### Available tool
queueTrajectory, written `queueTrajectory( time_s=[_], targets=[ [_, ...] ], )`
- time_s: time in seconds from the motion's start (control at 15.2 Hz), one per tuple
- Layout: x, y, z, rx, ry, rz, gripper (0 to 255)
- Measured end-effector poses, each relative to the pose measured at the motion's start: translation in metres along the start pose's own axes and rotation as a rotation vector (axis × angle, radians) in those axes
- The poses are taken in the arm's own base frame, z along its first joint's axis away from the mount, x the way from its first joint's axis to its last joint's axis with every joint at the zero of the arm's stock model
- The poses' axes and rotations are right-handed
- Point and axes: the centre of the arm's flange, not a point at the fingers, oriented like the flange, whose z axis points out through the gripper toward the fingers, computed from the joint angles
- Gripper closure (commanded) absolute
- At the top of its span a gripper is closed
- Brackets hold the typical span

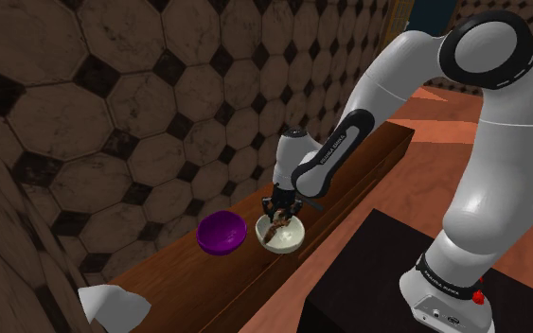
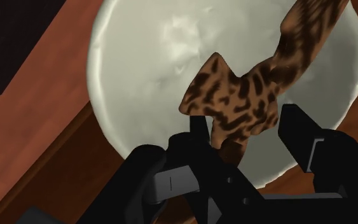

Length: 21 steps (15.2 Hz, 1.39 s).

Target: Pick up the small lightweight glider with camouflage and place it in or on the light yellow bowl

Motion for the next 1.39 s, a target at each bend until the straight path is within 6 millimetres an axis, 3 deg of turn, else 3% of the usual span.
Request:
queueTrajectory(
  time_s=[0.2, 0.26, 0.66, 0.99, 1.39],
  targets=[
    [0.000, 0.000, 0.001, 0.000, 0.000, 0.000, 255],
    [0.000, 0.000, 0.001, 0.000, 0.000, 0.000, 0],
    [0.000, 0.000, 0.001, 0.000, 0.000, 0.000, 0],
    [0.000, 0.000, -0.044, 0.001, 0.002, 0.000, 0],
    [0.000, 0.000, -0.049, 0.000, 0.000, 0.000, 0]
  ],
)
